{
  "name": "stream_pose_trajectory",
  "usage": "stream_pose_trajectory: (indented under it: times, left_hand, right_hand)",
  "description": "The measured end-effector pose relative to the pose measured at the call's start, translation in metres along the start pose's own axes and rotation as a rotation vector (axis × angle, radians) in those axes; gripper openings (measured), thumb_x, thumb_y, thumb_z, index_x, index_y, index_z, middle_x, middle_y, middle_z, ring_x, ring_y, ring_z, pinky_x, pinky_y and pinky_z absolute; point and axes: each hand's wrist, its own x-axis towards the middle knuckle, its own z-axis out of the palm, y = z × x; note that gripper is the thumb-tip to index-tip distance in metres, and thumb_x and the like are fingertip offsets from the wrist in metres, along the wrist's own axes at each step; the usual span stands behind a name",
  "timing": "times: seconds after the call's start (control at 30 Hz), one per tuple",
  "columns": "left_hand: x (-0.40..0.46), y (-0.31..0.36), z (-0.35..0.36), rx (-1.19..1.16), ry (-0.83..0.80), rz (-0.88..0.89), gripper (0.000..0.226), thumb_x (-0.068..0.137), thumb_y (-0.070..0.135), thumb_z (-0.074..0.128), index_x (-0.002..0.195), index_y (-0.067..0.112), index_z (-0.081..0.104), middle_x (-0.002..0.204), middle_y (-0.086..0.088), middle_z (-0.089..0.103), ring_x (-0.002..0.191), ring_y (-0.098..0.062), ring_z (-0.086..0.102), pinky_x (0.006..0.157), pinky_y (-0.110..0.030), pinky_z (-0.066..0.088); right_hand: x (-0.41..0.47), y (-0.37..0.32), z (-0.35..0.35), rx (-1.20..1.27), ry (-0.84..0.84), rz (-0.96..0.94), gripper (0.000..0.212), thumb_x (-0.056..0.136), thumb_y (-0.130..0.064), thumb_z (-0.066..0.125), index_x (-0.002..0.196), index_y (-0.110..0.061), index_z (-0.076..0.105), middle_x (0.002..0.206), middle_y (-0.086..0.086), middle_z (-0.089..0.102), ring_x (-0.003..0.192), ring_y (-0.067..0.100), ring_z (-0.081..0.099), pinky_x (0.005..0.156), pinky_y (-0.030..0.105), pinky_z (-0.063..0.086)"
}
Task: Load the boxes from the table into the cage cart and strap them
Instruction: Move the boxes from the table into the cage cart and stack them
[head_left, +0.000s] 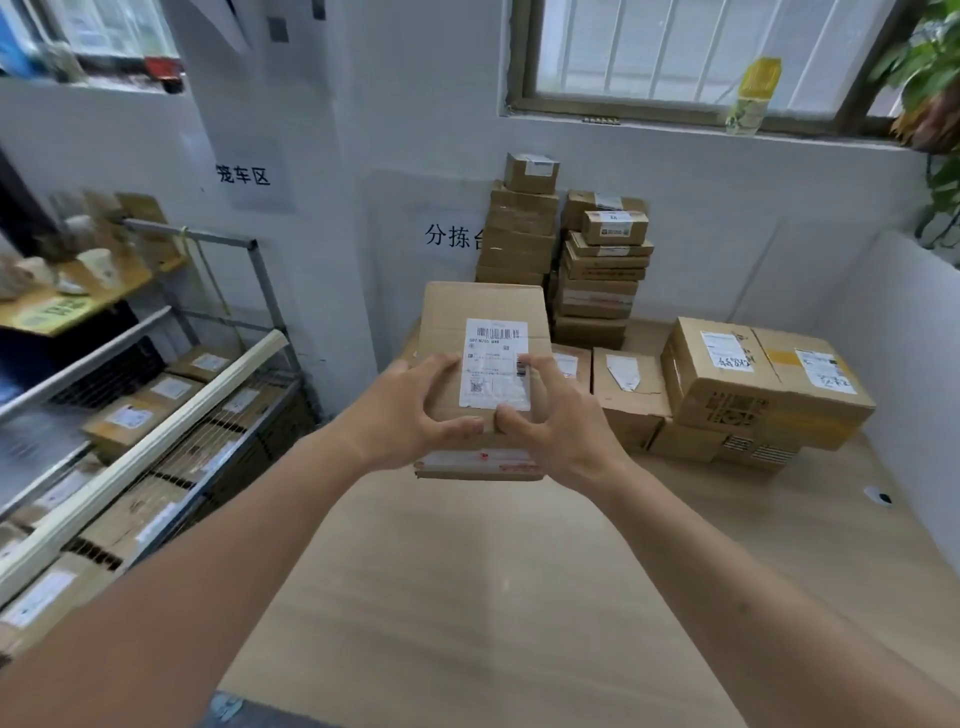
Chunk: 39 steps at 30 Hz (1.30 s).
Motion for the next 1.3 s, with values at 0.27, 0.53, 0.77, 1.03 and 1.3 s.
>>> stream_pose_trajectory:
  times: [0.27, 0.53, 0.77, 1.03, 1.3]
  left_hand:
    - [-0.061, -0.029, -0.016, 0.0, 0.111, -0.226, 0.092, 0.08, 0.073, 0.071, 0.157, 0.045, 0.029, 0.12, -0.001, 0.046, 0.108, -0.017, 0.054, 0.079, -0.024, 0.044]
    - [-0.12, -0.097, -0.052, 0.002, 0.227, -0.384, 0.096, 0.073, 0.085, 0.067, 0.154, 0.049, 0.03, 0.128, 0.0, 0.051, 0.112, -0.019, 0.058, 0.101, -0.042, 0.052]
    - [-0.169, -0.176, -0.104, 0.001, 0.289, -0.471, 0.091, 0.081, 0.072, 0.071, 0.157, 0.043, 0.03, 0.132, -0.002, 0.049, 0.118, -0.021, 0.053, 0.105, -0.04, 0.047]
    - [-0.227, -0.304, -0.178, 0.048, 0.259, -0.545, 0.094, 0.081, 0.077, 0.066, 0.158, 0.045, 0.025, 0.138, -0.005, 0.049, 0.121, -0.022, 0.051, 0.099, -0.038, 0.046]
    - [-0.26, -0.404, -0.24, 0.002, 0.227, -0.596, 0.093, 0.082, 0.073, 0.069, 0.158, 0.044, 0.025, 0.136, -0.004, 0.048, 0.117, -0.021, 0.052, 0.105, -0.042, 0.048]
  right_hand:
    - [0.009, -0.024, 0.053, 0.054, -0.169, -0.109, 0.071, 0.086, -0.052, 0.065, 0.149, -0.04, 0.035, 0.126, 0.005, 0.053, 0.103, 0.02, 0.056, 0.083, 0.036, 0.055]
    - [0.019, -0.086, 0.126, 0.088, -0.326, -0.215, 0.069, 0.09, -0.052, 0.065, 0.151, -0.041, 0.035, 0.121, 0.006, 0.053, 0.1, 0.021, 0.059, 0.077, 0.033, 0.054]
    - [0.028, -0.161, 0.215, 0.083, -0.413, -0.291, 0.073, 0.084, -0.06, 0.06, 0.15, -0.043, 0.033, 0.122, 0.004, 0.055, 0.098, 0.018, 0.06, 0.079, 0.035, 0.057]
    - [0.03, -0.262, 0.339, 0.114, -0.471, -0.322, 0.069, 0.091, -0.05, 0.063, 0.152, -0.04, 0.033, 0.122, 0.002, 0.054, 0.094, 0.008, 0.056, 0.069, 0.014, 0.04]
    - [0.04, -0.335, 0.44, 0.132, -0.52, -0.296, 0.071, 0.086, -0.055, 0.063, 0.149, -0.044, 0.033, 0.123, 0.003, 0.056, 0.104, 0.017, 0.059, 0.084, 0.031, 0.051]
